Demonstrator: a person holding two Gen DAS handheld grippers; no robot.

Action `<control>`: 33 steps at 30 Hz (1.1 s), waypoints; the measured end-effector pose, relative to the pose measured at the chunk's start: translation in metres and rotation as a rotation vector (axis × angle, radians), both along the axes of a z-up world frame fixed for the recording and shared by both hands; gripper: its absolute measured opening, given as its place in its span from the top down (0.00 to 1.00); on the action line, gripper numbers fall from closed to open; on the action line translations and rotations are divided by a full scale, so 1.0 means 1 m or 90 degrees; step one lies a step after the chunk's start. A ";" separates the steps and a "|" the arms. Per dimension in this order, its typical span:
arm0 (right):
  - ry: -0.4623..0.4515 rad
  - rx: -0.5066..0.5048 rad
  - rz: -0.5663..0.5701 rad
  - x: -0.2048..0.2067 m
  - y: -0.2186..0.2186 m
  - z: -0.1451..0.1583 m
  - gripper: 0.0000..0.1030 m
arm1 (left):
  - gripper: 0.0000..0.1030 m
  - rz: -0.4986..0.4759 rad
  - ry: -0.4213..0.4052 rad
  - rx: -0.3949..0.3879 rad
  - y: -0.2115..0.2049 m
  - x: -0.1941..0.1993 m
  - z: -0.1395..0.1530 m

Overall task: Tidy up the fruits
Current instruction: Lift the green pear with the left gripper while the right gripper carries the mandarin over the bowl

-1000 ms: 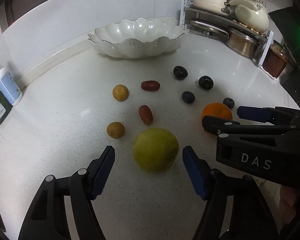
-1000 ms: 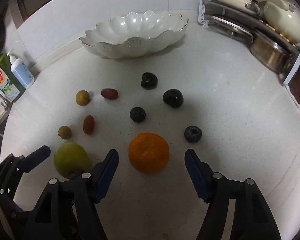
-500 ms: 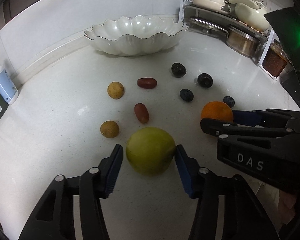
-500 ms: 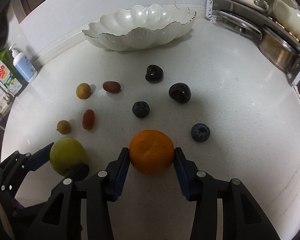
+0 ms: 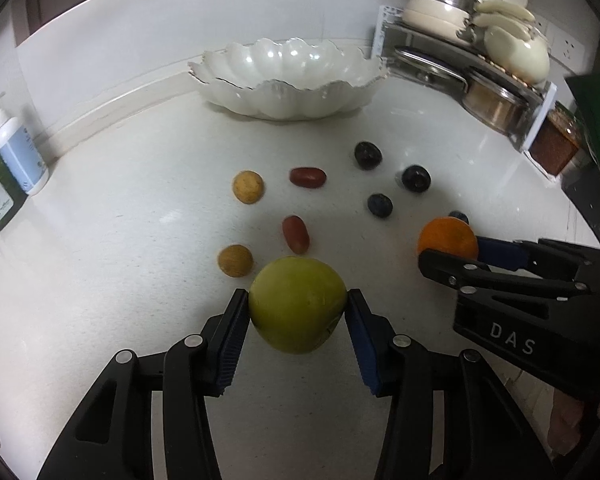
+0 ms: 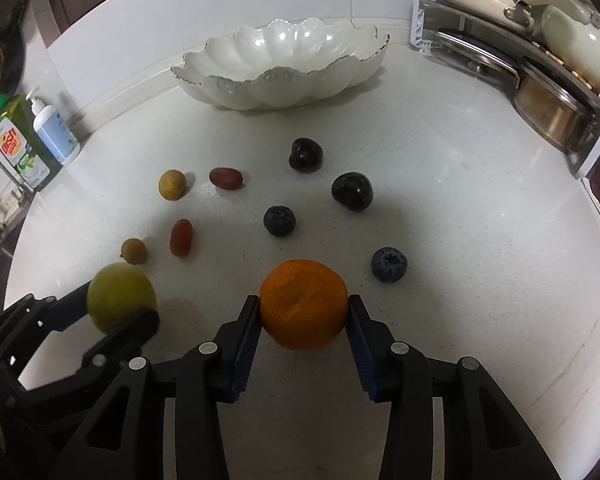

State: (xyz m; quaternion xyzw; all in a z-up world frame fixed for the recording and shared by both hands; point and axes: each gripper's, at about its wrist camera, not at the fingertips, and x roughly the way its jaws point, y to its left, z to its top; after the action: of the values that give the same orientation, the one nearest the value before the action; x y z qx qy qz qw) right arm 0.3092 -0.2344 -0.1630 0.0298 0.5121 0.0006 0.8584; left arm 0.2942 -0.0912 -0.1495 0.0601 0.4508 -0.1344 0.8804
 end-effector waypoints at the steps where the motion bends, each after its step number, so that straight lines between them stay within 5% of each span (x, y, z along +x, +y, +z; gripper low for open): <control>1: -0.004 0.000 0.000 -0.001 0.000 0.002 0.58 | 0.53 0.005 -0.003 -0.003 0.002 0.000 0.003; 33: -0.224 -0.020 0.016 0.008 0.025 0.108 0.58 | 0.53 0.060 -0.210 -0.045 0.026 0.017 0.119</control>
State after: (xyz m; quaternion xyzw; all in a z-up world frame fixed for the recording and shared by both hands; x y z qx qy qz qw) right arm 0.3176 -0.2091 -0.0553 0.0095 0.3542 0.0083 0.9351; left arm 0.3113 -0.0649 -0.0305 0.0290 0.2971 -0.0974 0.9494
